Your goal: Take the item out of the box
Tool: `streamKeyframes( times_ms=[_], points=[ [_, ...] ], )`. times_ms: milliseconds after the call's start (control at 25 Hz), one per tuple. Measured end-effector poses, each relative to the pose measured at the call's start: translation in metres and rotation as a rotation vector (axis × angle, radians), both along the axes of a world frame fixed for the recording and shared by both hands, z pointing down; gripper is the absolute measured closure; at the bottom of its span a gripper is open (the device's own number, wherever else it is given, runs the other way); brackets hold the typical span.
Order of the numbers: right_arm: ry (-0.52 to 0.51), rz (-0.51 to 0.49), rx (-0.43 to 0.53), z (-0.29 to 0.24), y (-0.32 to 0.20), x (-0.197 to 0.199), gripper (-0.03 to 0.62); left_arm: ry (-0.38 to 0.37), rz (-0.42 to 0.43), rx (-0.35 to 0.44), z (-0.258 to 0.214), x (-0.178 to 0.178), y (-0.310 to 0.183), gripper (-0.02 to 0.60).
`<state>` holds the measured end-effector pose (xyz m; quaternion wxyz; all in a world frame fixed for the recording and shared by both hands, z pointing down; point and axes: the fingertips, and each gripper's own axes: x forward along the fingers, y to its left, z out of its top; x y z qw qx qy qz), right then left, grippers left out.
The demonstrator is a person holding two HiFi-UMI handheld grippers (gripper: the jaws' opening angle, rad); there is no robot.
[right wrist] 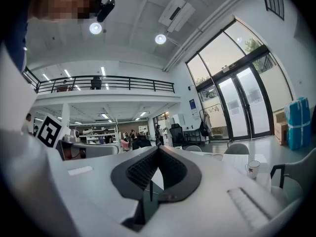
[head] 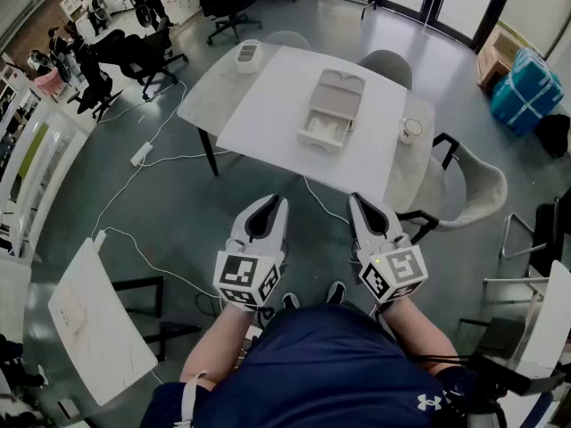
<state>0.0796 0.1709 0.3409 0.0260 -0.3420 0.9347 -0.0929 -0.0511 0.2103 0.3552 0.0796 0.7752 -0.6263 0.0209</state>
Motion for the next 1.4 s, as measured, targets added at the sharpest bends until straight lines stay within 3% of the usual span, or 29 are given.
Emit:
streamKeyframes(
  times_ms=[240,640,1080,1400],
  points=[
    [-0.039,-0.026,0.022,-0.002,-0.011,0.031,0.592,-0.020,-0.009,0.015,-0.003,0.034,-0.015,0.537],
    [-0.042,-0.057,-0.020,0.021,-0.037,0.066,0.592,-0.039,-0.072,-0.020,0.019,0.058,-0.034,0.536],
    [-0.014,-0.033,-0.083,0.044,-0.079,0.059,0.592,-0.025,-0.073,-0.081,0.045,0.038,-0.079,0.536],
    [0.043,0.031,-0.098,0.052,-0.129,0.017,0.592,-0.005,-0.003,-0.088,0.054,-0.004,-0.146,0.536]
  ],
)
